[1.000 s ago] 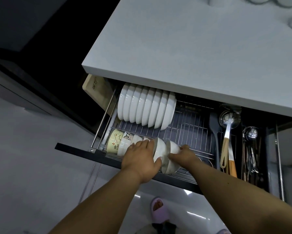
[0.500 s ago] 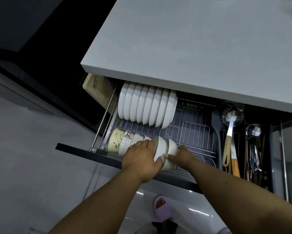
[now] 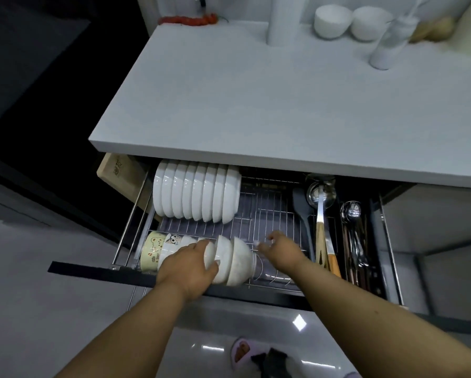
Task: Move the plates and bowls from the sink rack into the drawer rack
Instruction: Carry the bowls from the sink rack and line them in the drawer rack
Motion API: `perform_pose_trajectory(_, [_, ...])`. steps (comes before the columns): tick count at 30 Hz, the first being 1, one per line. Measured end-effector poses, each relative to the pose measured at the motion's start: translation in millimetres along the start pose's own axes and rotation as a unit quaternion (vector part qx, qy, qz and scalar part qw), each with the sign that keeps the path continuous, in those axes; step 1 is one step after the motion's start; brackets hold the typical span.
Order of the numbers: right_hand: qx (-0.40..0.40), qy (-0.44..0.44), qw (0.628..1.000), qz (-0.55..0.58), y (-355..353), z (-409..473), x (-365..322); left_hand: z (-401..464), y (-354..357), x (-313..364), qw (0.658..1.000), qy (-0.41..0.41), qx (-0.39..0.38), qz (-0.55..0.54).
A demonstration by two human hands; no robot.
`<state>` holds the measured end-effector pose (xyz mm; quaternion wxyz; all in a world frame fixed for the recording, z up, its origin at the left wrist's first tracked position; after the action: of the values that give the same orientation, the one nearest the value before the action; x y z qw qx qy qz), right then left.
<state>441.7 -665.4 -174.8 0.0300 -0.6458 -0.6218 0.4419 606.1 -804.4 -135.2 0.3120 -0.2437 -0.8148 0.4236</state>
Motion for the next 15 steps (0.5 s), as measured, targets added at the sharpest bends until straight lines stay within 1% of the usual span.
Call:
perform_pose_trajectory(3, [0.024,-0.024,0.999,-0.008,-34,-22,9,1,1,3,0.998,-0.041,-0.027,-0.034])
perform_pose_trajectory(5, [0.043,-0.033,0.999,0.001,-57,-38,21,6,3,16,0.994,-0.057,-0.025,-0.092])
perform_pose_trajectory(6, [0.054,-0.036,0.998,0.010,-69,-45,27,7,2,29,0.991,-0.052,-0.018,-0.121])
perform_pose_trajectory(11, [0.138,-0.049,0.989,0.014,-134,-85,57,6,5,132,0.976,0.041,-0.017,-0.213])
perform_pose_trajectory(15, [0.200,-0.068,0.977,0.006,-193,-119,86,-1,7,214,0.968,0.104,-0.023,-0.229])
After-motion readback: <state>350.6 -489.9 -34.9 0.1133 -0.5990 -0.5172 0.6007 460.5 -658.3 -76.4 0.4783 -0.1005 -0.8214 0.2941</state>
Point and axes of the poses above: each hand's wrist, its own z-axis towards the middle knuckle, its own y-axis out of the palm, x = y × z, the point moved 6 cm from there along z, towards the middle knuckle, and after that the axes turned 4 degrees about -z, right-handed, at the moved point
